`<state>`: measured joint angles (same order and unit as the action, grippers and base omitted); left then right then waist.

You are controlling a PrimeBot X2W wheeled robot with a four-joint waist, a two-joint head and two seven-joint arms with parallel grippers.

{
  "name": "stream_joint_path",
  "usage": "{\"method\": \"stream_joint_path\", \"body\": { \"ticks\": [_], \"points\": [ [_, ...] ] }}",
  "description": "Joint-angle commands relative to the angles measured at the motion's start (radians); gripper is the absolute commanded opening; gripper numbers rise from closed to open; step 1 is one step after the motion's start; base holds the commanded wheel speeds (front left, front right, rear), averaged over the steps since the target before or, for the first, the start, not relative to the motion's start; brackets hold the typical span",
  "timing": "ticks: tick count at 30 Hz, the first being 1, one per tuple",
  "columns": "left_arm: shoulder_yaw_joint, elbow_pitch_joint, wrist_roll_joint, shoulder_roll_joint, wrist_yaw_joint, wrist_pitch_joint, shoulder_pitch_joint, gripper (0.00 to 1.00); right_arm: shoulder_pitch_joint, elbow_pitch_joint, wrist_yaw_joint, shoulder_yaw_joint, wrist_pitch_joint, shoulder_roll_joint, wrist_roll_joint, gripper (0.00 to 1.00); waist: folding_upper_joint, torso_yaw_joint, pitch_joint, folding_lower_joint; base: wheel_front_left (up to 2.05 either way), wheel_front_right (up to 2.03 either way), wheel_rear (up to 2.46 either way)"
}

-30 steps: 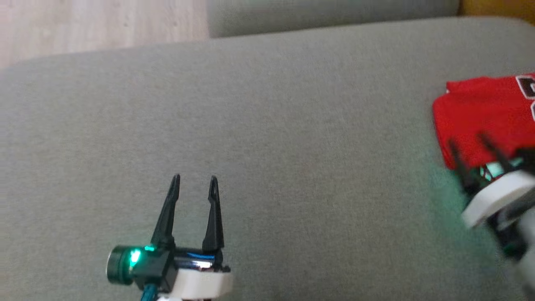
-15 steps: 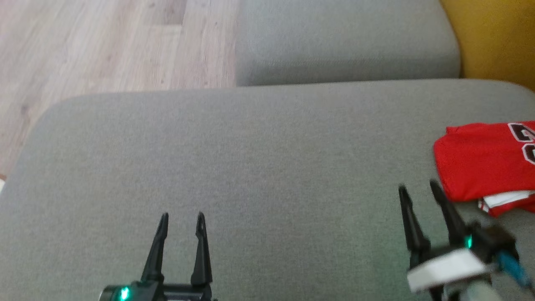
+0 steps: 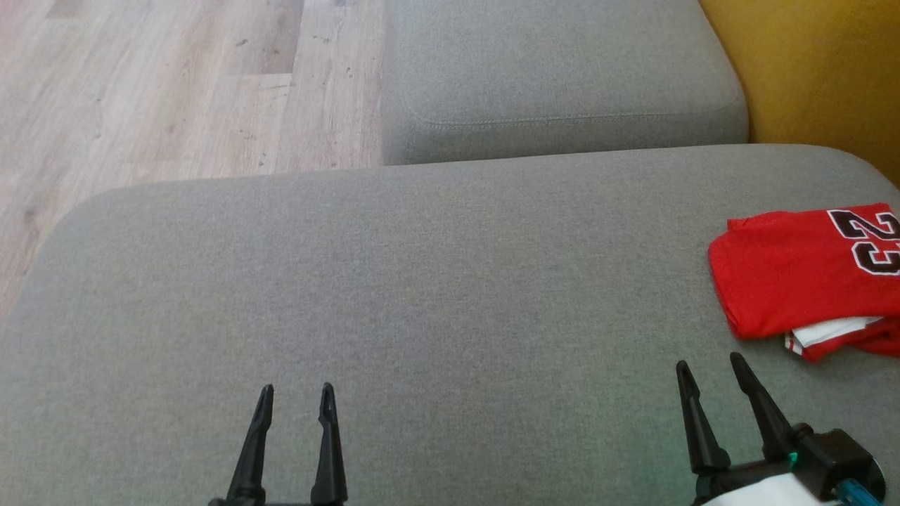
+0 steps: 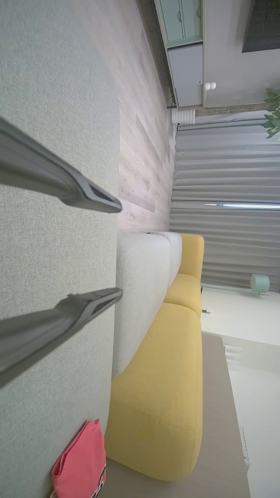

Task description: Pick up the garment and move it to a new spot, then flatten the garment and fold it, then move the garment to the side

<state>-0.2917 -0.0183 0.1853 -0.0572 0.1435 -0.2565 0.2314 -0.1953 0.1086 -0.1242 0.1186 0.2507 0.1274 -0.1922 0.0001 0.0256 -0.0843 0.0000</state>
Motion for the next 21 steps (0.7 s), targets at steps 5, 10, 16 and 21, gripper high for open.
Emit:
{"method": "stream_joint_path", "body": {
  "ticks": [5, 10, 16, 21],
  "points": [
    [0.001, -0.001, 0.0, 0.0, -0.002, 0.0, 0.0, 0.0, 0.0, 0.0, 0.0, -0.001, 0.0, -0.006, 0.0, 0.0, -0.0001, 0.0, -0.007, 0.0, 0.0, 0.0, 0.0],
    [0.001, 0.05, 0.018, 0.0, -0.003, 0.002, 0.01, 0.0, -0.008, 0.051, 0.0, 0.006, -0.003, -0.011, -0.018, 0.0, -0.0001, -0.001, -0.007, 0.0, 0.0, 0.0, 0.0],
    [0.015, 0.056, 0.093, -0.005, -0.014, 0.015, -0.005, 0.0, 0.007, 0.054, 0.0, -0.001, -0.017, -0.01, -0.092, 0.0, -0.0001, -0.002, -0.002, 0.0, 0.0, 0.0, 0.0],
    [0.027, 0.068, 0.155, -0.009, -0.026, 0.026, -0.021, 0.0, 0.02, 0.059, 0.0, -0.007, -0.028, -0.009, -0.152, 0.0, -0.0001, -0.003, 0.002, 0.0, 0.0, 0.0, 0.0]
  ]
}}
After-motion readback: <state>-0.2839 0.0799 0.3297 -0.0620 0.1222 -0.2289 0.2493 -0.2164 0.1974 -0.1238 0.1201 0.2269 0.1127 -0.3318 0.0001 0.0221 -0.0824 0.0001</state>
